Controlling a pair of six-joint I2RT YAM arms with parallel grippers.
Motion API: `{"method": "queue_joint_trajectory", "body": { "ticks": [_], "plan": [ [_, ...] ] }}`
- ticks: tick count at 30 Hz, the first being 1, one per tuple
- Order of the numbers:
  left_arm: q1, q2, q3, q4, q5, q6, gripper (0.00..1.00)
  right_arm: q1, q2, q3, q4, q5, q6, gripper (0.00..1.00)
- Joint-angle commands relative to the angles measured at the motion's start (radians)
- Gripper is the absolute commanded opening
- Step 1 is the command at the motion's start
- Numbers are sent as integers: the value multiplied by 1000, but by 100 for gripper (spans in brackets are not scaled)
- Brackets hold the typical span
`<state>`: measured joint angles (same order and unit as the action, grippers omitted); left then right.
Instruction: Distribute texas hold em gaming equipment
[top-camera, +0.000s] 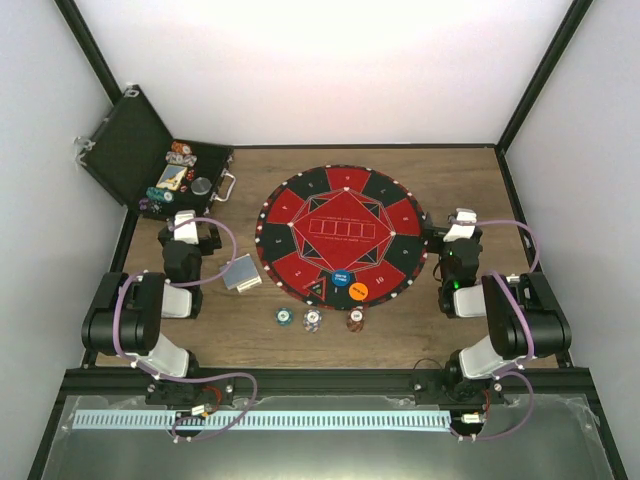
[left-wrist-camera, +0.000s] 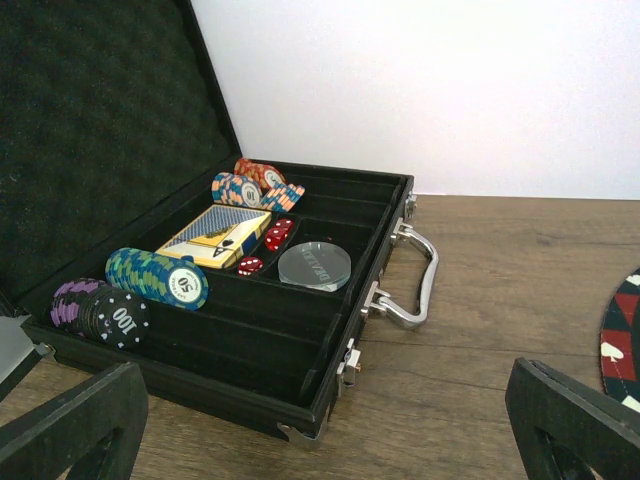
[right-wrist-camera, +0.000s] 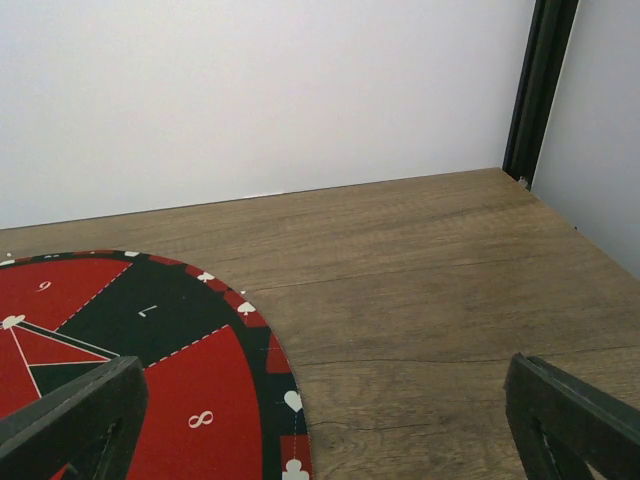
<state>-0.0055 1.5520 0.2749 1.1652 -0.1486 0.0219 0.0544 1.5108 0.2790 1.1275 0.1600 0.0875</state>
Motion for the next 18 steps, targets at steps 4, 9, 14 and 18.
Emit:
{"method": "queue_joint_trajectory", "body": {
  "ticks": [4, 9, 14, 18],
  "plan": [
    [-3, 9, 7, 16, 27, -3, 100, -5, -14, 25, -30, 75, 23, 100],
    [5, -25, 36, -52, 34, -12, 100, -46, -88, 324, -565, 199, 142, 100],
    [12, -134, 359, -656, 107, 55, 100, -48, -96, 561, -878, 130, 192, 100],
    [31, -153, 577, -1044, 200, 94, 100, -53, -136, 637, -1057, 122, 454, 100]
  ]
}}
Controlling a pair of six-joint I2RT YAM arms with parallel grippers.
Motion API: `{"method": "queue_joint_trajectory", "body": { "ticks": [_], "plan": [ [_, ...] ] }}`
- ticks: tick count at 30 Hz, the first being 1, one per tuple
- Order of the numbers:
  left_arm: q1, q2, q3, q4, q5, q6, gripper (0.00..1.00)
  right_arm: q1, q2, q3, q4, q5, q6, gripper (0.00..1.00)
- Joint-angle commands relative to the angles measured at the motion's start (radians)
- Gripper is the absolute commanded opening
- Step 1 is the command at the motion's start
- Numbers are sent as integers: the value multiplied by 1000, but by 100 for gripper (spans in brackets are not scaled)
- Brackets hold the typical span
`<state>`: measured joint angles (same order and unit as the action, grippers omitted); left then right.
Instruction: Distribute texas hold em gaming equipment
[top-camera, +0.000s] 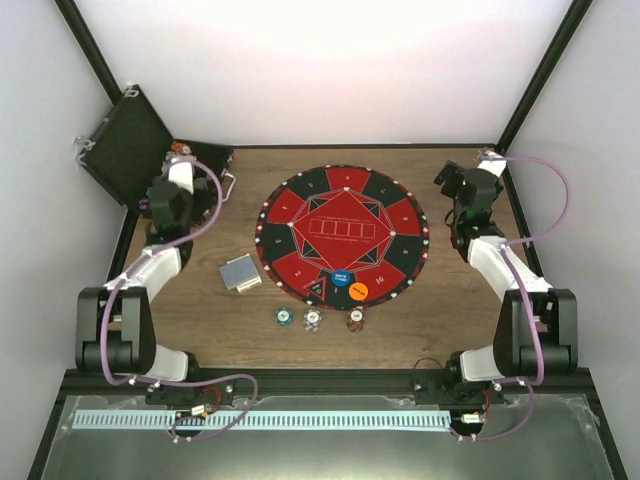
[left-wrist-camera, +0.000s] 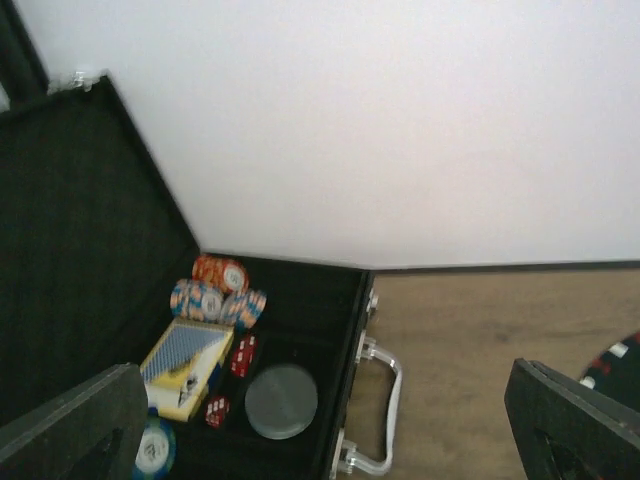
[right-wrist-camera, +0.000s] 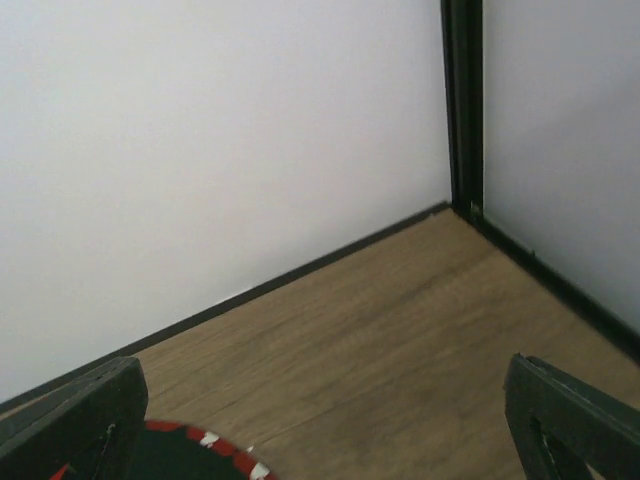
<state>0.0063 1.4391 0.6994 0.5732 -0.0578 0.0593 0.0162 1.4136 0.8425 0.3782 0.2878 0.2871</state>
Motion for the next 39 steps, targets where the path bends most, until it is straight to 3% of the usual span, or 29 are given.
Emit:
{"method": "queue_joint_trajectory", "body": {
  "ticks": [1, 5, 10, 14, 21, 24, 33, 39],
  "plan": [
    [24, -47, 185, -514, 132, 61, 100, -19, -42, 90, -342, -55, 275, 100],
    [47, -91, 256, -667, 220, 59, 100, 17, -40, 123, -411, -355, 194, 100],
    [65, -152, 296, -797, 300, 68, 100, 351, -40, 153, -542, -239, 111, 100],
    [70, -169, 321, -895, 326, 108, 100, 603, 12, 181, -647, -178, 157, 100],
    [84, -148, 376, -1042, 357, 165, 100, 863, 219, 311, -804, -153, 224, 96],
    [85, -151, 393, -1087, 383, 190, 100, 908, 276, 333, -834, -172, 242, 88],
    [88, -177, 420, -1152, 434, 217, 100, 920, 347, 306, -876, -241, 265, 79],
    [90, -177, 438, -1181, 436, 210, 100, 924, 384, 299, -885, -270, 261, 68]
  ]
}}
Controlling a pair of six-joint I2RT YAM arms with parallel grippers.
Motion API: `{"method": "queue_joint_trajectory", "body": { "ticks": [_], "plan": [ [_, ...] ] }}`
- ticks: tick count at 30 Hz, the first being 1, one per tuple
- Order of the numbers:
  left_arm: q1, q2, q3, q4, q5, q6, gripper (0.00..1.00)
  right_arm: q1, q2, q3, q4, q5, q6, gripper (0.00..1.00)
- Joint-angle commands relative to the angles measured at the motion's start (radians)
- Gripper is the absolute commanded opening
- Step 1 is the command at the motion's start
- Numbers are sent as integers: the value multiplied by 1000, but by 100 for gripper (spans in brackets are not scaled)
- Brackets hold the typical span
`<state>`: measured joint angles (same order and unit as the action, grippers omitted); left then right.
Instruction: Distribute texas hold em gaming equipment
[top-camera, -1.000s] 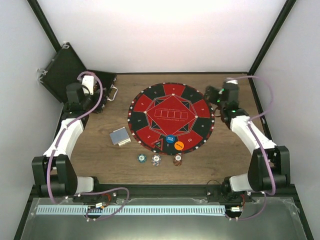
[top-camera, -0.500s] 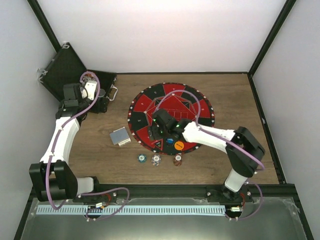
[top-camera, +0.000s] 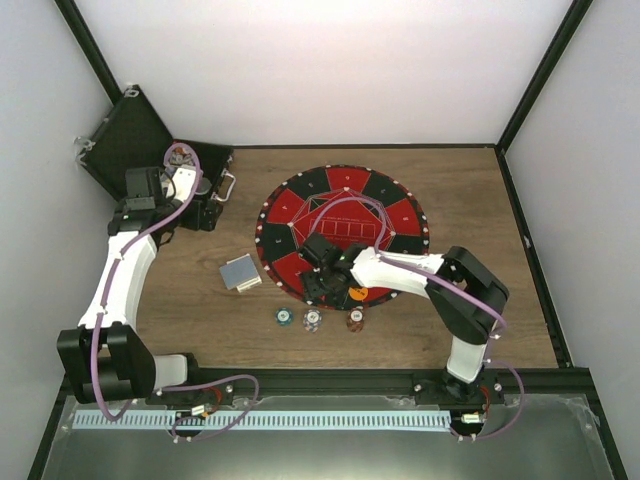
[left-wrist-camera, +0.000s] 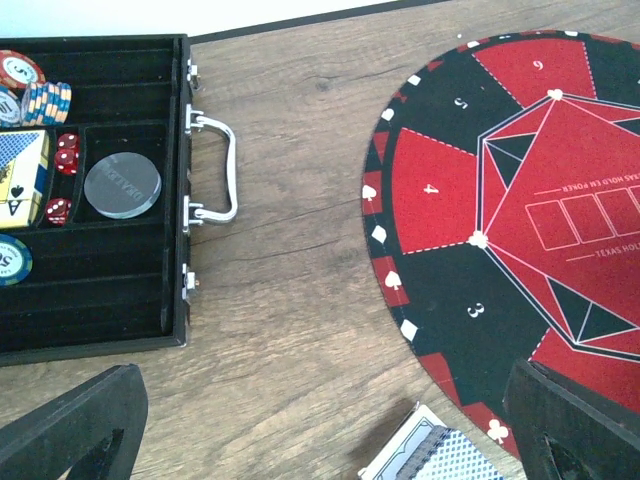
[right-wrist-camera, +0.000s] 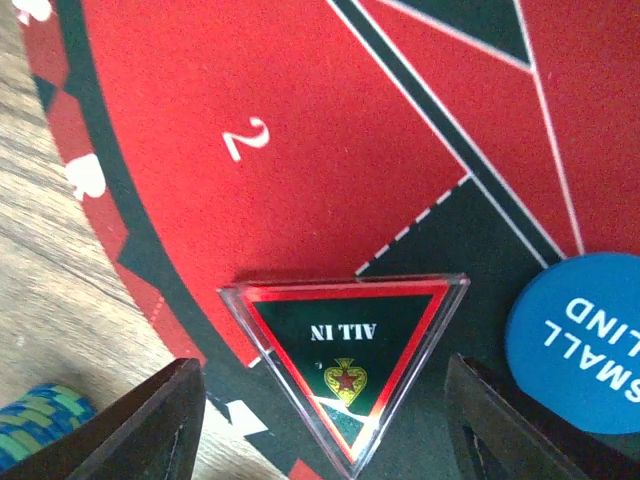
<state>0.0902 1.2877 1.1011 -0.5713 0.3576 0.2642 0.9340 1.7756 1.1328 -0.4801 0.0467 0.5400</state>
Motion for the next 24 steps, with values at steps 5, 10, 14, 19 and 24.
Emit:
{"method": "queue_joint_trajectory", "body": {
  "ticks": [5, 10, 14, 19, 24],
  "plan": [
    [6, -30, 51, -55, 24, -1, 100, 6, 33, 8, -30, -29, 8, 65],
    [6, -39, 65, -65, 26, -7, 100, 6, 43, 1, -28, -35, 8, 61],
    [6, -38, 76, -66, 26, -14, 100, 8, 60, -5, -25, -37, 7, 55],
    [6, -25, 106, -84, 33, -16, 100, 12, 77, -2, -22, -36, 3, 53],
    [6, -27, 101, -87, 35, -22, 100, 12, 111, 31, -16, -27, -1, 50]
  ]
}}
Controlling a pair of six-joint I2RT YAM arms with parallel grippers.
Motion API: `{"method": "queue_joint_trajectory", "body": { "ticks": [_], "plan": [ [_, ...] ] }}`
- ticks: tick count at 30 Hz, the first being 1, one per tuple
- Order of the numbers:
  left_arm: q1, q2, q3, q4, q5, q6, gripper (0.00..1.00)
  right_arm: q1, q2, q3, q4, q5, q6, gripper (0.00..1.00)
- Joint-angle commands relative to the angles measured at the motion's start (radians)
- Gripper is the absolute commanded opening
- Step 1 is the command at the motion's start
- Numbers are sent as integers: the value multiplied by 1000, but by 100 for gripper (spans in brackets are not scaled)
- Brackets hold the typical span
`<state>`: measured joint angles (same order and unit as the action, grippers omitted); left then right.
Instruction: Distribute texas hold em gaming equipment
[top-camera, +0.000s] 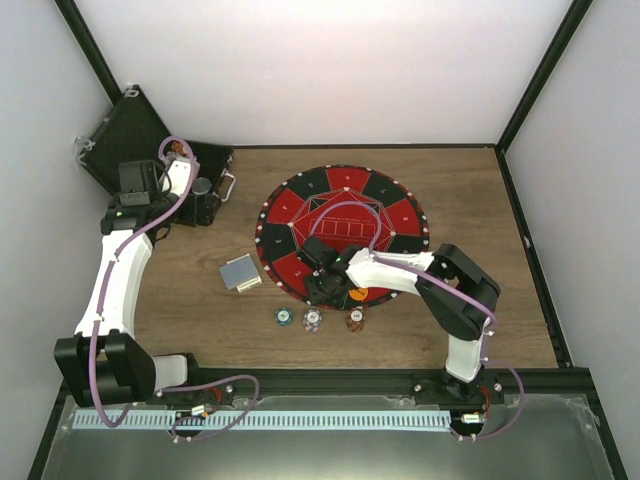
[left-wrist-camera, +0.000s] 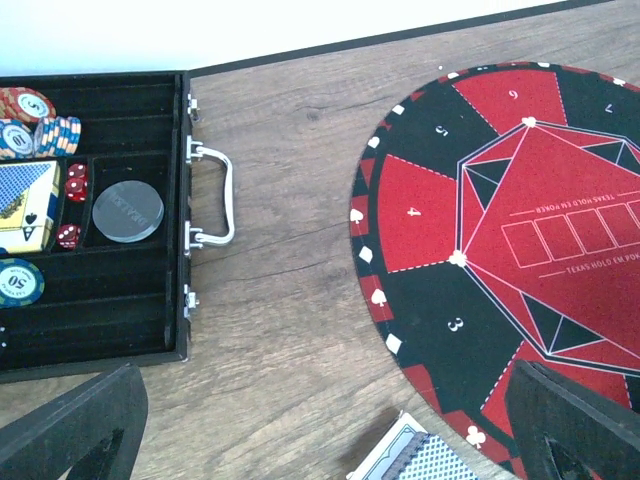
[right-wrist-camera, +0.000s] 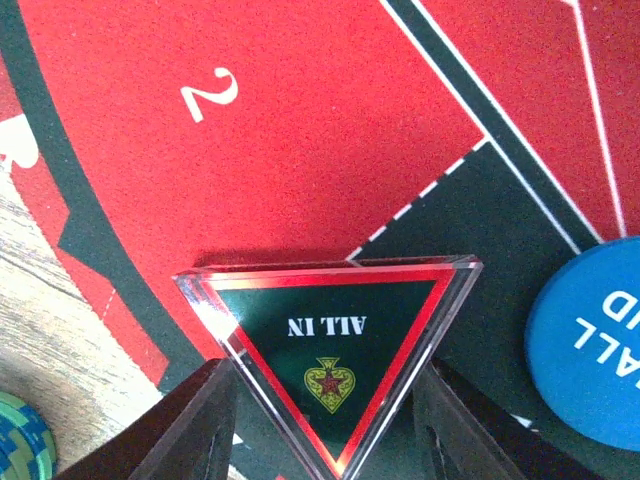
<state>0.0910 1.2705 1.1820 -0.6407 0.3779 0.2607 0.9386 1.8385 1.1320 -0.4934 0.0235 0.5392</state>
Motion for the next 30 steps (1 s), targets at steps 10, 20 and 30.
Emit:
{"method": "queue_joint_trajectory", "body": {
  "ticks": [10, 20, 30],
  "plan": [
    [6, -10, 31, -27, 14, -28, 100, -10, 198, 233, -25, 90, -46, 36],
    [6, 1, 47, -28, 19, -55, 100, -55, 339, 467, -54, 128, -120, 35],
    [7, -5, 48, -45, 21, -51, 100, -82, 456, 646, -95, 110, -164, 35]
  ]
}}
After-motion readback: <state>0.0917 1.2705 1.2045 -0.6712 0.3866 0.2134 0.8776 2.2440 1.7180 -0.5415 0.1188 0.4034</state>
